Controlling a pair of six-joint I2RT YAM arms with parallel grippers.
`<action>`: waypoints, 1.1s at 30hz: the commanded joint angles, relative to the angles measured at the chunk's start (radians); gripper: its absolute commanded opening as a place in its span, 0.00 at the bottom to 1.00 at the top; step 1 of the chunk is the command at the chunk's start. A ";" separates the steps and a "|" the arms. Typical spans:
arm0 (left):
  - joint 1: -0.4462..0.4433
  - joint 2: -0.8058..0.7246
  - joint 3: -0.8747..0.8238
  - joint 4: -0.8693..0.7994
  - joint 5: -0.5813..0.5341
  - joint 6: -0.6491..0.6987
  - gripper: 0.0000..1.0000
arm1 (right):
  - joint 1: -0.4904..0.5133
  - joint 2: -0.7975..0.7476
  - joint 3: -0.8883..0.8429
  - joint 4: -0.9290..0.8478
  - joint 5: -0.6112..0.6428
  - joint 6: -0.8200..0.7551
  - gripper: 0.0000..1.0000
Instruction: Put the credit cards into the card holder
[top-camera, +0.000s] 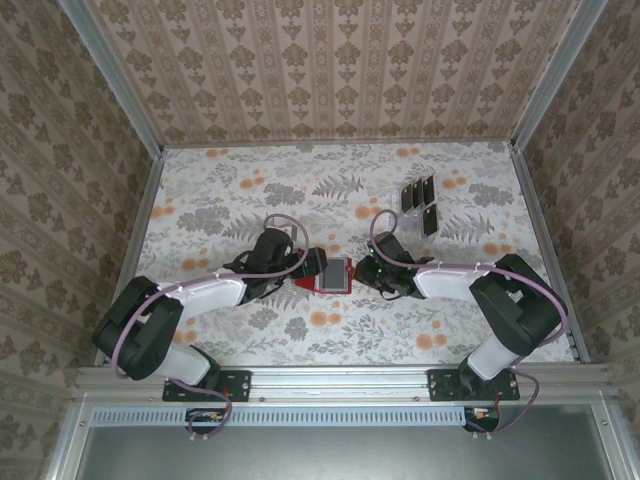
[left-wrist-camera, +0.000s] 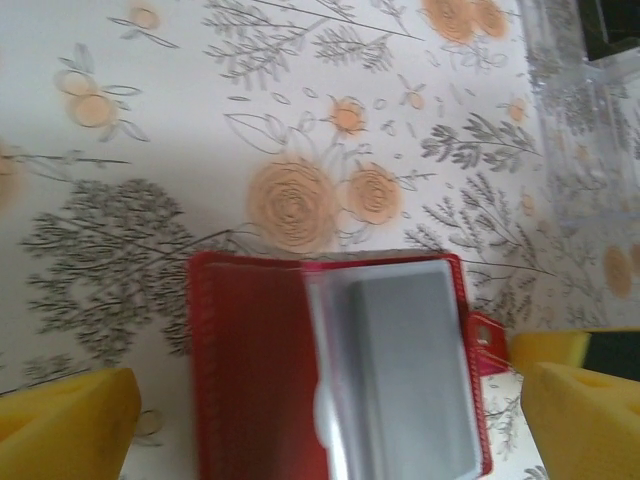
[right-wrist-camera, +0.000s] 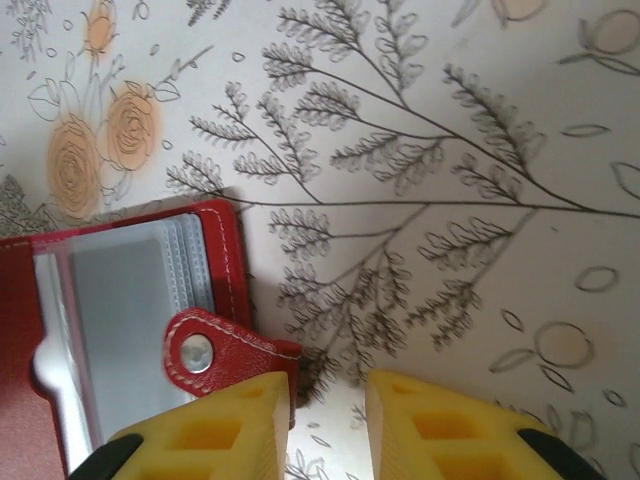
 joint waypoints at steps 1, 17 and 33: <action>-0.024 0.011 0.018 0.095 0.039 -0.040 1.00 | 0.008 0.036 0.029 0.033 -0.025 0.021 0.28; -0.161 0.120 0.127 0.152 0.009 -0.039 1.00 | -0.069 -0.208 -0.033 -0.090 0.020 -0.016 0.28; -0.210 0.253 0.072 0.203 -0.074 -0.082 1.00 | -0.096 -0.508 -0.156 -0.189 0.038 -0.001 0.27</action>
